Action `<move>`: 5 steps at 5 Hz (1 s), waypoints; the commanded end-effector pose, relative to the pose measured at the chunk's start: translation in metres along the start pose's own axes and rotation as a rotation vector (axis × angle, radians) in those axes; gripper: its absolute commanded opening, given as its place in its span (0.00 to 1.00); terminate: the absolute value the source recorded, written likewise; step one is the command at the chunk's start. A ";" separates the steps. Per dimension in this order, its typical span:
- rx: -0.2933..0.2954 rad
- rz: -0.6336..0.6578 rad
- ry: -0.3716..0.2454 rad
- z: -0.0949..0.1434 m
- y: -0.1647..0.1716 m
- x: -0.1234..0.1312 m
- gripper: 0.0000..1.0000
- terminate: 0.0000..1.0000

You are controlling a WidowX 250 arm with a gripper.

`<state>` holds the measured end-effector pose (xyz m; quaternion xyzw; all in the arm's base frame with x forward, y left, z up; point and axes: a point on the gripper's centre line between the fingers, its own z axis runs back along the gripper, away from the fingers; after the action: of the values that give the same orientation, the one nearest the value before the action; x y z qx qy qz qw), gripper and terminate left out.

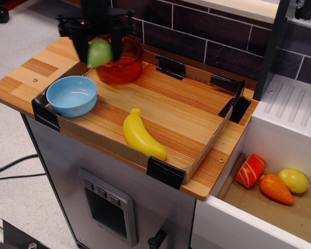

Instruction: Put pear in bowl

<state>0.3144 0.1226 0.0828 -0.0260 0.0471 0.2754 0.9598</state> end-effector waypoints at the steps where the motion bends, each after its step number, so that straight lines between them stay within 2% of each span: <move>1: 0.017 -0.040 -0.027 0.022 0.025 0.016 0.00 0.00; 2: 0.047 -0.051 -0.018 0.011 0.033 0.020 0.00 0.00; 4: 0.097 -0.121 -0.025 -0.004 0.051 0.010 0.00 0.00; 5: 0.112 -0.156 -0.010 -0.006 0.051 0.004 1.00 0.00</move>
<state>0.2824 0.1583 0.0479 0.0110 0.0899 0.2038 0.9748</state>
